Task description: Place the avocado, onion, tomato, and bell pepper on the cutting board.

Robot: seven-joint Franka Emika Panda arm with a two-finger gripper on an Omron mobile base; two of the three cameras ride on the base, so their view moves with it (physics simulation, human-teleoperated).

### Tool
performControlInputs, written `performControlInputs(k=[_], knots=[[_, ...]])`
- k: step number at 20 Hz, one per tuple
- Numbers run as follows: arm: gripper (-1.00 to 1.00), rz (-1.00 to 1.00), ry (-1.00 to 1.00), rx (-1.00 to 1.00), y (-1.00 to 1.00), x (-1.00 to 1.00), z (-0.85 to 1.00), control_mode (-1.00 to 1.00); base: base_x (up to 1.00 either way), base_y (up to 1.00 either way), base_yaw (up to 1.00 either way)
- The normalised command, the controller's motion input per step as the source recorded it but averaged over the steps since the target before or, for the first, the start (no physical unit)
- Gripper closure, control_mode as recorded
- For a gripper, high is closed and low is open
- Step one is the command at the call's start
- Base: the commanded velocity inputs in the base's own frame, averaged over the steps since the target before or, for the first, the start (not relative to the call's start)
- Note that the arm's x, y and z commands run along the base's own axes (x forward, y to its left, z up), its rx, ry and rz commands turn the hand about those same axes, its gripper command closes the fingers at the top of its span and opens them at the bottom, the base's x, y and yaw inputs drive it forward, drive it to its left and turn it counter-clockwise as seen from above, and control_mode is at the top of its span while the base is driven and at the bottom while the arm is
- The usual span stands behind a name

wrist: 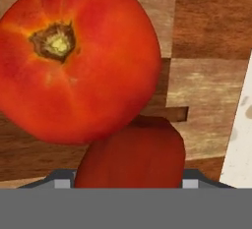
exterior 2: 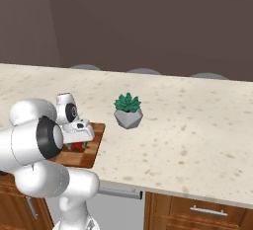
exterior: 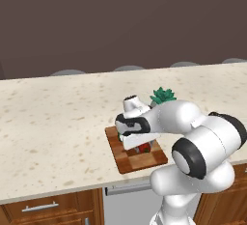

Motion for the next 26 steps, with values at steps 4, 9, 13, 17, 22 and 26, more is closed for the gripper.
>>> performControlInputs(k=[4,9,13,17,22,26], knots=[[-1.0,0.03,0.0,0.02,0.0,0.0,0.0,-1.0,0.0,0.0,0.0],[-1.0,0.02,0.0,0.03,-0.04,-0.02,0.01,-1.0,0.0,0.0,0.0],[-1.0,0.04,-0.01,0.01,0.0,-0.01,0.06,-1.0,0.0,0.0,0.0],[-1.0,0.03,-0.05,0.01,-0.02,-0.09,0.27,-1.0,0.0,0.0,0.0],[-1.0,0.0,-0.05,0.0,-0.01,-0.27,0.48,-1.0,0.0,0.0,0.0],[-1.0,0.0,0.0,0.02,-0.11,-0.18,0.42,-1.0,0.0,0.0,0.0]])
